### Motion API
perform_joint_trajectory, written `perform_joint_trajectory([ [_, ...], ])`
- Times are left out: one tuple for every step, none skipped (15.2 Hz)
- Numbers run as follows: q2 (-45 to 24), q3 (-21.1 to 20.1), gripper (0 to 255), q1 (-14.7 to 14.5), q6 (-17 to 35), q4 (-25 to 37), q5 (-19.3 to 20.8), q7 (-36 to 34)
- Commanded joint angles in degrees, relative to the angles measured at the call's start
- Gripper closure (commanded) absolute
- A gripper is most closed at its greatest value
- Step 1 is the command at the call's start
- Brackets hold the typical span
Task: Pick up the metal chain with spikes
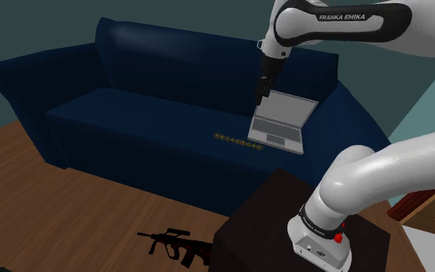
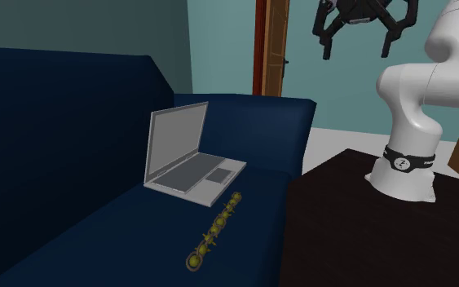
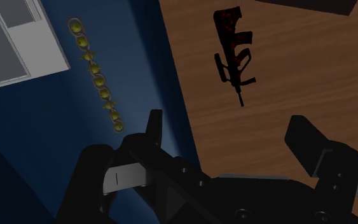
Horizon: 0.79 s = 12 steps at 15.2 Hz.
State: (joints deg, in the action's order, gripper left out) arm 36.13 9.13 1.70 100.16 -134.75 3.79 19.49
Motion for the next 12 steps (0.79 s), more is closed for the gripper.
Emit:
perform_joint_trajectory([
  [-3.5,2.0,0,-0.1,3.1,-0.3,0.2,2.8],
  [-5.1,3.0,0,-0.1,4.4,-0.3,0.2,4.2],
  [-6.9,4.0,0,-0.2,5.7,-0.2,0.2,5.6],
  [-8.6,5.0,0,-0.2,6.9,-0.1,0.1,7.0],
  [-10.5,5.9,0,-0.3,8.1,0.1,0.0,8.5],
  [-12.4,6.9,0,-0.3,9.3,0.4,-0.3,10.0],
  [-14.4,7.8,0,-0.4,10.5,0.8,-0.6,11.5],
  [-16.5,8.7,0,-0.6,11.6,1.3,-1.0,13.1],
  [-18.6,9.5,0,-0.7,12.7,1.8,-1.4,14.6],
  [-20.7,10.4,0,-0.8,13.7,2.4,-2.0,16.3],
  [-23.0,11.2,0,-0.9,14.7,3.1,-2.7,17.9],
  [-25.2,11.9,0,-0.9,15.6,3.9,-3.4,19.6],
])
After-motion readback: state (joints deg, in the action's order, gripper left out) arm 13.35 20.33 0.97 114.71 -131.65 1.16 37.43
